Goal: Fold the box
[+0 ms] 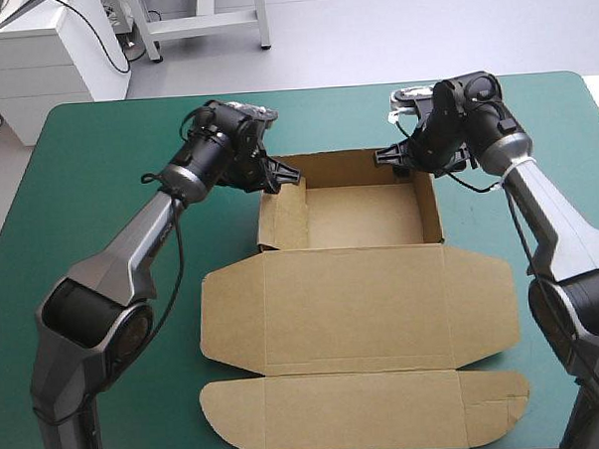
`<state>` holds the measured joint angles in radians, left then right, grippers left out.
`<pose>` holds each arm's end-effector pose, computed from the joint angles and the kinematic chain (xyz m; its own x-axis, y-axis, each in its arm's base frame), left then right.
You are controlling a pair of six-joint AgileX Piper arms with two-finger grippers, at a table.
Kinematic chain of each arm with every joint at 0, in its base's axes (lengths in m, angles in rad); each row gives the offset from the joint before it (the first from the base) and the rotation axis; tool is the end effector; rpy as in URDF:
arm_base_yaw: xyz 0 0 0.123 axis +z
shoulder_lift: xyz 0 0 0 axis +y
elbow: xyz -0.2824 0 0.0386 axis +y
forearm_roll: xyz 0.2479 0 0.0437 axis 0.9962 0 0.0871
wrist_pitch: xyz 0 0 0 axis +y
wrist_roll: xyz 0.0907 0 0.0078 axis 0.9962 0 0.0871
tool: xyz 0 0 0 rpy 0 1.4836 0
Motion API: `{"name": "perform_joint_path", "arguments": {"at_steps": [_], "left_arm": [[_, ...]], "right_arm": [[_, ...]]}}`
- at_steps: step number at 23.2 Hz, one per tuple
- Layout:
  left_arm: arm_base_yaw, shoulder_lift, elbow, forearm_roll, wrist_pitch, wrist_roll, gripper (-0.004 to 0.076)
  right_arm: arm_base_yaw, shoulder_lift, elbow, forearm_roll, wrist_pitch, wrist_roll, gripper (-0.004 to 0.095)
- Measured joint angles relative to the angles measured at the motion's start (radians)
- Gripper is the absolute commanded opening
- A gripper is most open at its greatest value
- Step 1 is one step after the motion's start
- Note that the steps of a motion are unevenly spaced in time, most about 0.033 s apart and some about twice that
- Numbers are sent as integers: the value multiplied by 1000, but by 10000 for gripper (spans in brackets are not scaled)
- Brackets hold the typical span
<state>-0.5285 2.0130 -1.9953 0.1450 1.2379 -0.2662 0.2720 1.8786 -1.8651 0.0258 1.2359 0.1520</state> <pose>0.3861 -0.2110 0.3181 -0.8728 0.2610 -0.4124 0.2702 0.9621 0.0369 0.3913 0.1114 0.3372 -0.9170 -0.0899 -0.3887 -0.1331 0.9874 0.0856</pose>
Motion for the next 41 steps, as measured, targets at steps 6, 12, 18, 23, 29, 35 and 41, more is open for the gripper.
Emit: {"name": "perform_joint_path", "arguments": {"at_steps": [6, 12, 18, 23, 29, 35, 41], "left_arm": [[17, -207, -44, 34, 10, 74, -8], [17, -434, 104, -16, 10, 121, -8], [17, -689, 433, -14, 10, 122, -8], [17, -932, 746, -12, -27, 122, -8], [17, -1232, 1106, -12, -221, 119, -8], [17, -1506, 1413, -9, -337, 92, -8], [17, -1606, 1511, -7, -393, 84, -8]], "right_arm": [[-6, -93, -38, -33, 8, 23, 611], [-11, -175, -14, -70, 9, 26, 611], [-13, -188, 131, -78, 8, 27, 611], [-15, -188, 275, -69, -65, 27, 611], [-15, -165, 320, -62, -139, 27, 611], [-15, -75, 321, -20, -142, 12, 604], [-15, -45, 321, -10, -120, 6, 599]]}}
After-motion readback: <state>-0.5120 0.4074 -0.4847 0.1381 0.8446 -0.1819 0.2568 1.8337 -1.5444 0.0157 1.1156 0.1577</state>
